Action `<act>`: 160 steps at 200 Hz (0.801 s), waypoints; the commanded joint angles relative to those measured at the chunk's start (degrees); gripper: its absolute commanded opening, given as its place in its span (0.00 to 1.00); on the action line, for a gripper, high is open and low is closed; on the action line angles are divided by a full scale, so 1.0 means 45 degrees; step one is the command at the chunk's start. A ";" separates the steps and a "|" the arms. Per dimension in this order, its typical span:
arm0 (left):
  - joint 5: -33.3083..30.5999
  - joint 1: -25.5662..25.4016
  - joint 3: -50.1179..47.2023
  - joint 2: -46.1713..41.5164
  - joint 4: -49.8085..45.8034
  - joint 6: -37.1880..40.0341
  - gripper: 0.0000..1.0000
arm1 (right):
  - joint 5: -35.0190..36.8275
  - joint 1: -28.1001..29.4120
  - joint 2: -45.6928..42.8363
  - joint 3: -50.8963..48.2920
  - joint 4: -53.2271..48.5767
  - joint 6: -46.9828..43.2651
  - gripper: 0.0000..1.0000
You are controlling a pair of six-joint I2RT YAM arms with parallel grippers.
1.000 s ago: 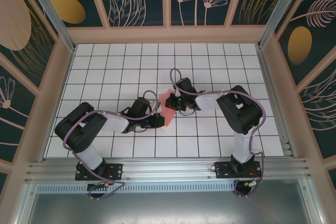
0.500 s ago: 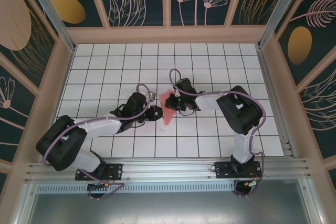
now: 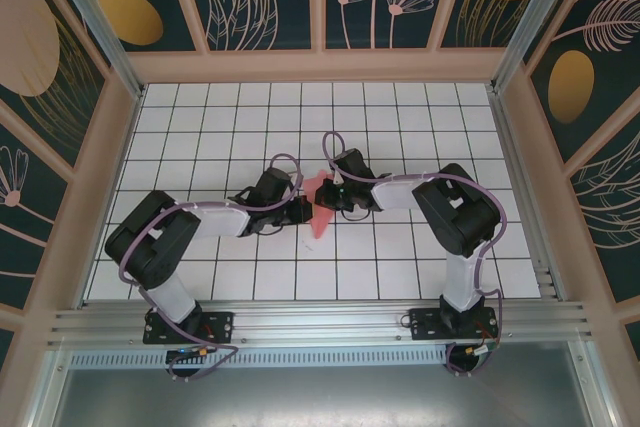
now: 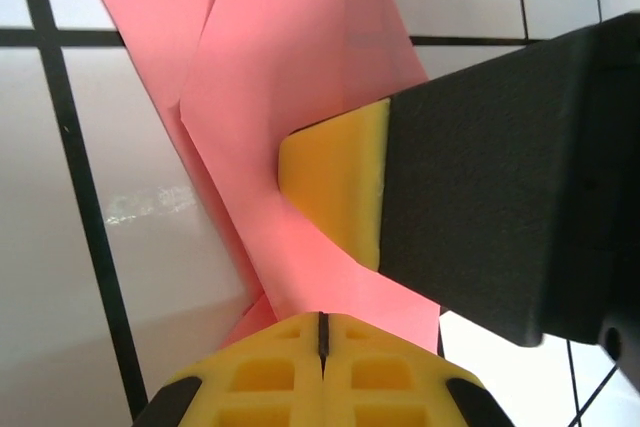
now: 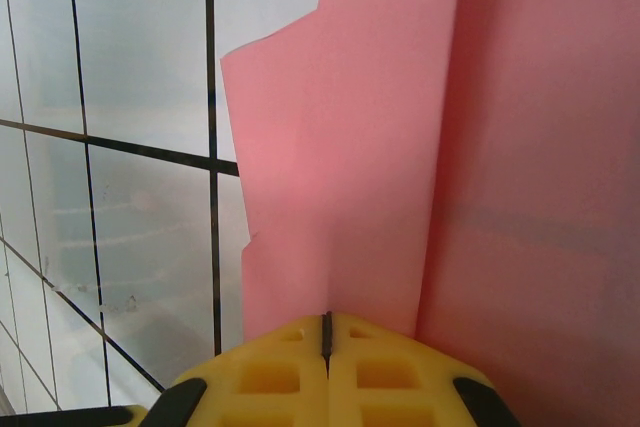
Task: Fold a paper plane with a square sheet of paper (pick it up from the middle)
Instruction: Fourth fold the wing at the center of the table.
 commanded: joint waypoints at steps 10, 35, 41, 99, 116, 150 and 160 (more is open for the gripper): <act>0.0666 0.0124 0.0221 0.0678 0.0559 0.0223 0.01 | 0.0466 0.0194 0.0279 -0.0370 -0.1257 -0.0341 0.04; 0.0447 0.0121 0.0146 0.0939 0.0426 0.0238 0.00 | 0.0465 0.0194 0.0298 -0.0372 -0.1298 -0.0336 0.04; 0.0355 0.0114 0.0125 0.0997 0.0342 0.0232 0.00 | 0.0428 0.0194 0.0264 -0.0367 -0.1276 -0.0331 0.05; 0.0824 0.0124 -0.1066 0.1330 0.1439 -0.0163 0.00 | 0.0013 0.0193 -0.1500 -0.0485 -0.1173 0.0080 0.07; 0.0814 0.0123 -0.1090 0.1411 0.1451 -0.0143 0.00 | 0.0107 0.0228 -0.2058 -0.0792 -0.1262 0.0323 0.07; 0.0907 0.0124 -0.1001 0.1460 0.1468 -0.0136 0.00 | -0.0252 0.0643 -0.2399 -0.1382 -0.0881 0.0847 0.04; 0.0944 0.0124 -0.0938 0.1492 0.1446 -0.0124 0.00 | -0.0225 0.0829 -0.2244 -0.1334 -0.0926 0.0866 0.04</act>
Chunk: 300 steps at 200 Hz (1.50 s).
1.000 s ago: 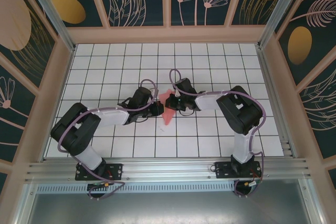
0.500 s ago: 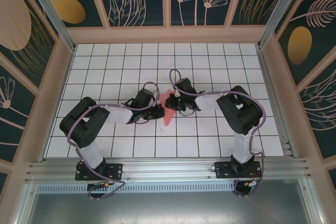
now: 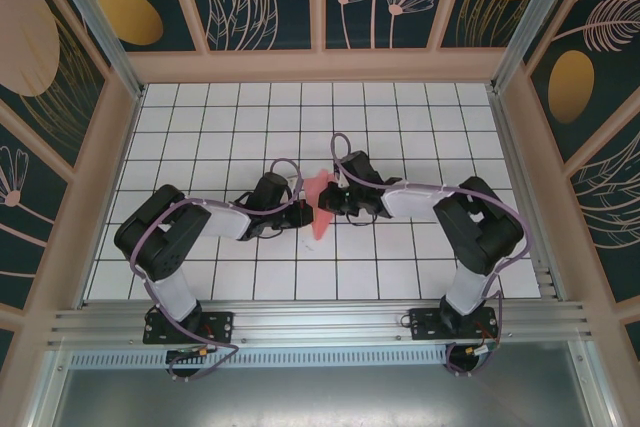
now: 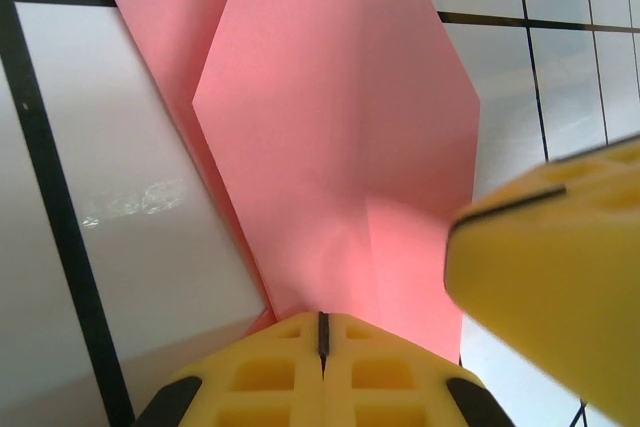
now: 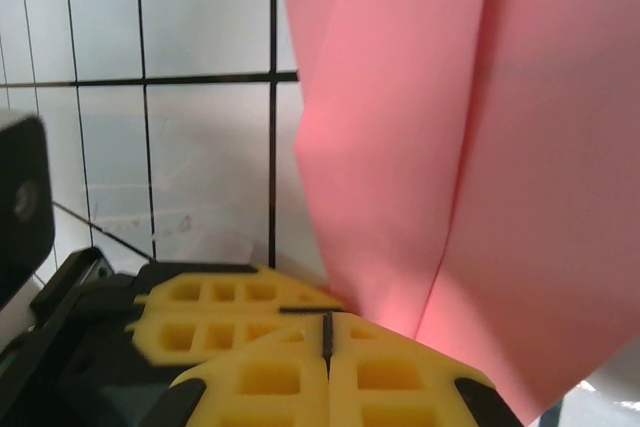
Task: Fold a paper plane with a square sheet of paper (pick it up from the middle)
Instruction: Fourth fold the wing at the center of the table.
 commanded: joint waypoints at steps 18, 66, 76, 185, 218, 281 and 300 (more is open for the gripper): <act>0.0096 -0.0072 -0.0154 0.0752 -0.0667 -0.0050 0.00 | 0.0157 0.0595 0.0300 -0.0225 -0.0244 0.0564 0.03; 0.0116 -0.0080 -0.0134 0.0778 -0.0764 0.0019 0.00 | 0.0288 0.0633 0.1054 -0.0115 -0.0361 0.0545 0.01; 0.0136 -0.0070 -0.0154 0.0771 -0.0764 0.0003 0.00 | 0.0356 0.0631 0.0949 -0.0232 -0.0306 0.0616 0.01; 0.0150 -0.0069 -0.0208 0.0804 -0.0783 -0.0022 0.00 | 0.0961 0.0845 0.0343 -0.0316 -0.1164 0.0556 0.00; 0.0204 -0.0080 -0.0222 0.0834 -0.0723 -0.0065 0.00 | 0.0178 0.1073 -0.0649 -0.1149 -0.0339 0.0919 0.01; 0.0272 -0.0072 -0.0232 0.0790 -0.0731 -0.0080 0.00 | -0.0125 0.1270 -0.0878 -0.1539 0.0794 0.1372 0.01; 0.0289 -0.0070 -0.0251 0.0776 -0.0700 -0.0103 0.00 | 0.0174 0.1280 -0.1219 -0.1693 0.0872 0.1572 0.01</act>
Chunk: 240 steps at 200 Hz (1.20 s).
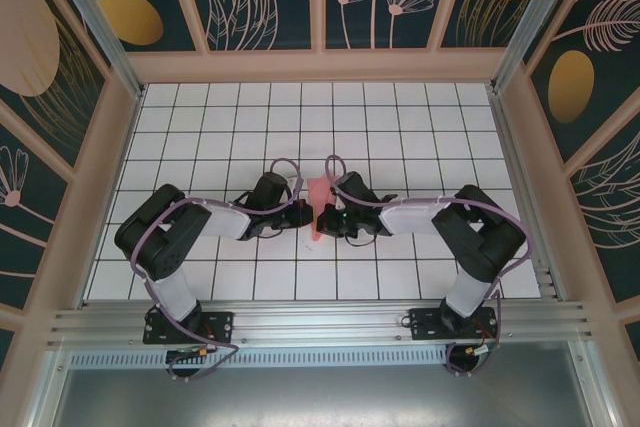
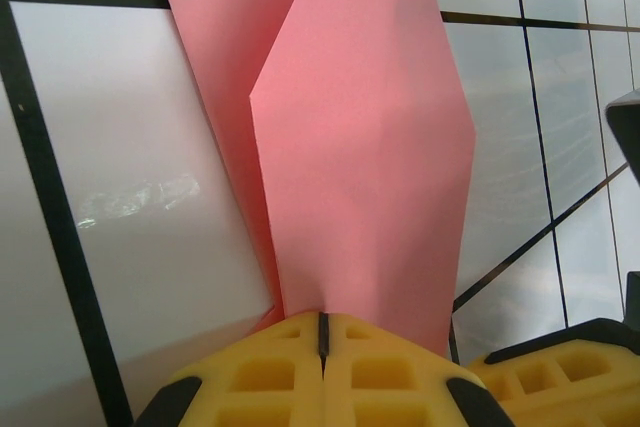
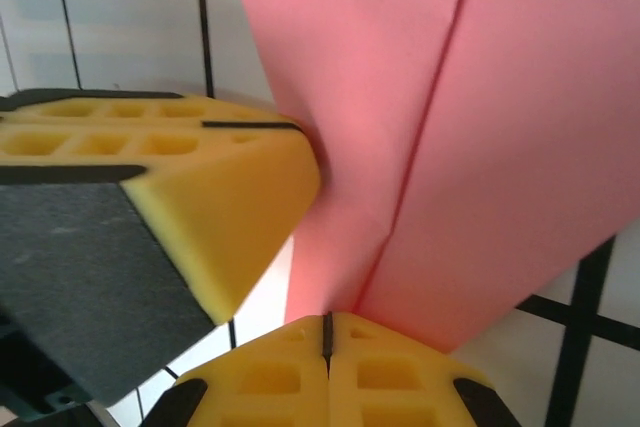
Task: Fold a paper plane with a square sheet of paper (pick it up from the middle)
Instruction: Fourth fold the wing at the center of the table.
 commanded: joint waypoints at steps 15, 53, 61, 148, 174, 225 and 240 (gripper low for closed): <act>0.0141 -0.0114 -0.0218 0.0773 -0.0733 -0.0100 0.00 | 0.0221 0.0072 -0.0928 -0.0305 0.0700 0.0537 0.01; 0.0236 -0.0123 -0.0188 0.0829 -0.0657 -0.0157 0.00 | -0.0056 0.0124 -0.0189 -0.0085 0.1030 0.0583 0.01; 0.0249 -0.0114 -0.0154 0.0818 -0.0675 -0.0150 0.00 | -0.0140 0.0129 0.0071 -0.0027 0.0988 0.0617 0.01; 0.0327 -0.0123 -0.0134 0.0860 -0.0633 -0.0129 0.00 | 0.0530 0.0443 0.0093 -0.0198 0.0180 0.0550 0.00; 0.0366 -0.0115 -0.0136 0.0908 -0.0599 -0.0173 0.00 | 0.0246 0.0631 -0.0358 -0.0129 0.0485 0.0649 0.01; 0.0420 -0.0114 -0.0172 0.0914 -0.0599 -0.0139 0.00 | 0.0505 0.0778 0.0500 -0.0395 0.0368 0.0872 0.01; 0.0405 -0.0114 -0.0176 0.0908 -0.0595 -0.0140 0.00 | 0.0739 0.0788 0.0762 -0.0429 -0.0025 0.0891 0.01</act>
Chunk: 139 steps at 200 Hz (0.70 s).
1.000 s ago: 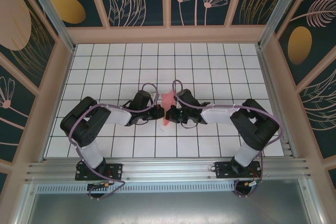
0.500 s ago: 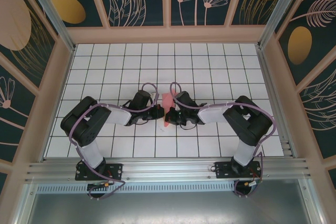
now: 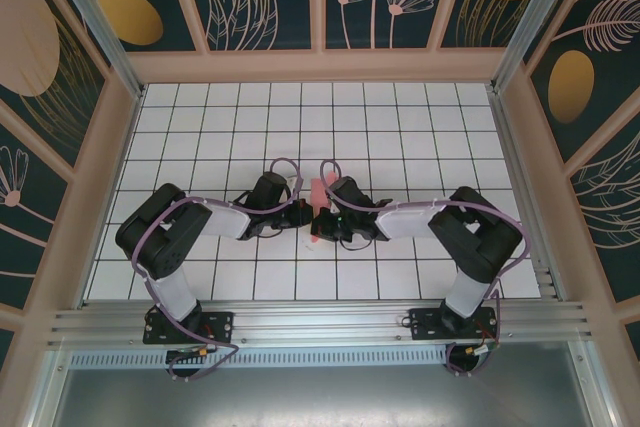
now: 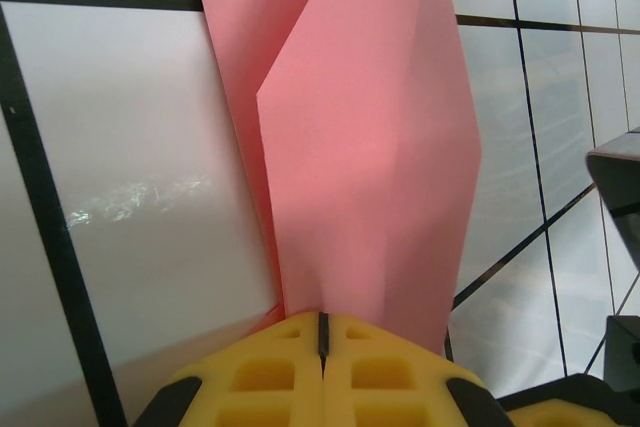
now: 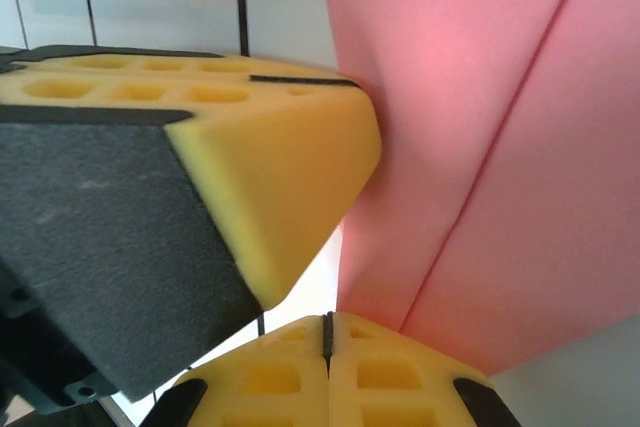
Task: Fold a paper plane with a square sheet of paper (pick it up from the middle)
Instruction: Fourth fold the wing at the center of the table.
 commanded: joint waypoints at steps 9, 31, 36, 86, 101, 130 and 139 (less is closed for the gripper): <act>0.0162 -0.0186 -0.0173 0.0806 -0.0759 -0.0037 0.00 | 0.0573 0.0180 0.0686 -0.0211 -0.0993 0.0210 0.00; 0.0167 -0.0186 -0.0153 0.0823 -0.0786 -0.0020 0.00 | 0.0682 0.0357 0.0501 -0.0259 -0.1221 0.0138 0.00; 0.0157 -0.0186 -0.0155 0.0827 -0.0803 -0.0026 0.00 | 0.0686 0.0380 0.0399 -0.0222 -0.1256 0.0107 0.00; 0.0163 -0.0201 -0.0225 0.0829 -0.0832 0.0022 0.00 | 0.0350 0.0501 -0.0484 -0.0151 -0.0875 0.0078 0.01; 0.0167 -0.0186 -0.0232 0.0828 -0.0798 0.0006 0.00 | 0.0302 0.0514 -0.0173 -0.0281 -0.0824 0.0167 0.01; 0.0195 -0.0186 -0.0191 0.0849 -0.0790 0.0003 0.00 | 0.0592 0.0756 0.0385 -0.0418 -0.1123 0.0254 0.01; 0.0186 -0.0186 -0.0170 0.0837 -0.0832 0.0017 0.00 | 0.0743 0.0783 0.0586 -0.0384 -0.1448 0.0203 0.01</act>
